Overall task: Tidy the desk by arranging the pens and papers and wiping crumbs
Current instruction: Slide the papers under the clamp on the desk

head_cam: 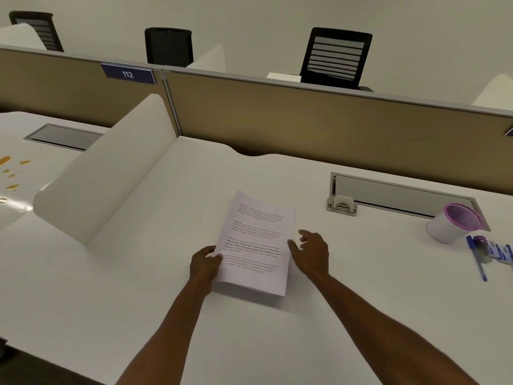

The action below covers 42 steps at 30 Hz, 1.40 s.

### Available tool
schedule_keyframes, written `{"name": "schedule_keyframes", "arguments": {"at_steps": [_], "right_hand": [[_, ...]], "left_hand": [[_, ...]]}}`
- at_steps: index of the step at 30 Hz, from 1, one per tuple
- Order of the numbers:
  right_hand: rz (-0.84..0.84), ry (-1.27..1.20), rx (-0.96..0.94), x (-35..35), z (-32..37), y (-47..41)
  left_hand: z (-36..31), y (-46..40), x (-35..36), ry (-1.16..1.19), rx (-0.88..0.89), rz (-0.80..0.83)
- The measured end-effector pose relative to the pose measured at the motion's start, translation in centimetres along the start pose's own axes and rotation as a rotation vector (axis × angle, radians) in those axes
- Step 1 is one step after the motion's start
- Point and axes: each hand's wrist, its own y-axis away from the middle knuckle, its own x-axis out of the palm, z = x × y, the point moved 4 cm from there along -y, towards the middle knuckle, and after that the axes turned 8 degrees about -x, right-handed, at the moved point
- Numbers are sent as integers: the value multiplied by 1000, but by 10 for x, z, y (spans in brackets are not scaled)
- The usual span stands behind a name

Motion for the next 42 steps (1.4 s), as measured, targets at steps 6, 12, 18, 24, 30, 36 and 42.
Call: {"name": "schedule_keyframes", "arguments": {"at_steps": [6,12,18,24,30,36,42], "right_hand": [[190,134,-103,-5,14,-76],[472,305,-104,4,10,-123],[431,246,27,4,-16,-134],[319,-187,161,-15,-42,-124],[205,-571,401,-35,-75,-94],[43,-787,587,-59,-110,-57],[-36,-844,635,-77,-136,-23]], "left_hand": [[-8,-5,-1,48,0,104],[-13,-21,0,-26,-10,243],[-27,-26,4,-44,-40,342],[-46,-32,15,-24,-46,401],[-53,-36,37,256,-203,407],[-47,-18,71,371,-214,374],[-27,-10,98,258,-207,168]]}}
